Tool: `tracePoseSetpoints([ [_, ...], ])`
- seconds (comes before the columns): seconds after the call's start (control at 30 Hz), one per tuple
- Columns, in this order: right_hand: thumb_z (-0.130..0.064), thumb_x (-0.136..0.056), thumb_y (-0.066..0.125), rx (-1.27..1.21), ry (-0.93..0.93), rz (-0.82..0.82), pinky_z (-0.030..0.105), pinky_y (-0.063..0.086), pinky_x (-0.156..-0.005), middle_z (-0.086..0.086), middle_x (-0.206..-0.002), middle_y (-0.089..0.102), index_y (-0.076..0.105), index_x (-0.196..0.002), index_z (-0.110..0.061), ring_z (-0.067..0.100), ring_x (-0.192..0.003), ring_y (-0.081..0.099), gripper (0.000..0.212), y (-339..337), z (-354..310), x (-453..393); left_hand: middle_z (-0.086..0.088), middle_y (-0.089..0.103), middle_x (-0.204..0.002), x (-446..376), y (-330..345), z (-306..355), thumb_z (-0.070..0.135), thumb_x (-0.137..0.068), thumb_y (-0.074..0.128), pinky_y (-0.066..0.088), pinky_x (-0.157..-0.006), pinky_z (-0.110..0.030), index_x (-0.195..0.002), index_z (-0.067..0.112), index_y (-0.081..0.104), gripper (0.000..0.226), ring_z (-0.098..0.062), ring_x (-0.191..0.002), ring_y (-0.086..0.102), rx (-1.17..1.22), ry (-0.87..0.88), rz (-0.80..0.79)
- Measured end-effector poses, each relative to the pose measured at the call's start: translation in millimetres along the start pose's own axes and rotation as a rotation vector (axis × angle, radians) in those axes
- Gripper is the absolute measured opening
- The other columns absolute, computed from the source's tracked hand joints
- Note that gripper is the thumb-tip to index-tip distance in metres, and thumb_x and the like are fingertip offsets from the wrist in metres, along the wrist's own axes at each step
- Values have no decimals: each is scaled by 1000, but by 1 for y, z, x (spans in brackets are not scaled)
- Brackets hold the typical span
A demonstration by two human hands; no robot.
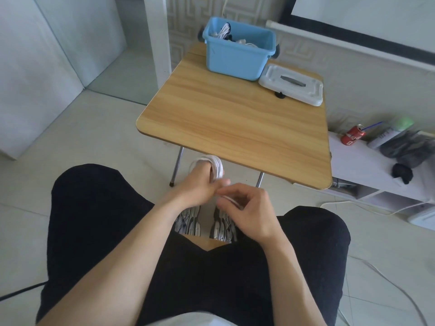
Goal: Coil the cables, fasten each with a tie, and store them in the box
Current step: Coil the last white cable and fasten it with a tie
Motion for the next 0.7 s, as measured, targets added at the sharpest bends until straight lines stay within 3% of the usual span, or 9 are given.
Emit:
tracePoseSetpoints([
  [0.1,-12,-83,82,-16,3,131,17,55,-70,-11,-82,77,78,-86,-20,3,-77,72,10,-17,-1,-1,-6,57,-60,6,8,6,40,-103,51,41,-55,-25,-75,6,55,44,-17,-52,53,70,-53,-163],
  [0.27,-20,-70,93,-38,80,332,17,53,-64,-8,-73,74,75,-77,-18,5,-67,68,19,-35,7,5,-7,52,-58,21,24,14,58,-96,44,35,-56,-34,-77,11,55,52,-22,-53,46,442,-183,-519],
  [0.4,-22,-73,90,-75,56,434,12,46,-61,-15,-74,73,76,-77,-20,-2,-63,62,15,-43,6,5,-4,41,-56,20,30,22,50,-98,48,34,-55,-32,-83,10,57,44,-19,-48,37,621,-175,-602],
  [0.57,-17,-75,89,-127,42,509,9,48,-68,-15,-73,73,75,-77,-22,-5,-71,65,15,-49,10,7,-7,51,-62,15,26,25,39,-104,46,41,-58,-31,-83,7,56,39,-21,-55,48,722,-201,-464],
  [0.63,-16,-75,89,-155,24,534,17,51,-75,-11,-74,74,75,-75,-21,0,-73,67,15,-55,12,9,-6,55,-64,12,21,20,35,-104,47,46,-61,-31,-90,6,55,34,-21,-58,54,828,-316,-275],
  [0.7,-15,-73,90,-207,9,521,31,55,-76,-4,-75,75,74,-73,-21,9,-69,67,17,-60,14,10,-4,56,-63,7,15,5,31,-105,48,48,-66,-34,-94,6,53,28,-19,-57,55,1106,-473,6],
])
Point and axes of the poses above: each hand's wrist, its own x-axis away from the middle knuckle, its own y-axis out of the palm, z = x × y, the point moved 6 cm from there along -x, towards the middle knuckle
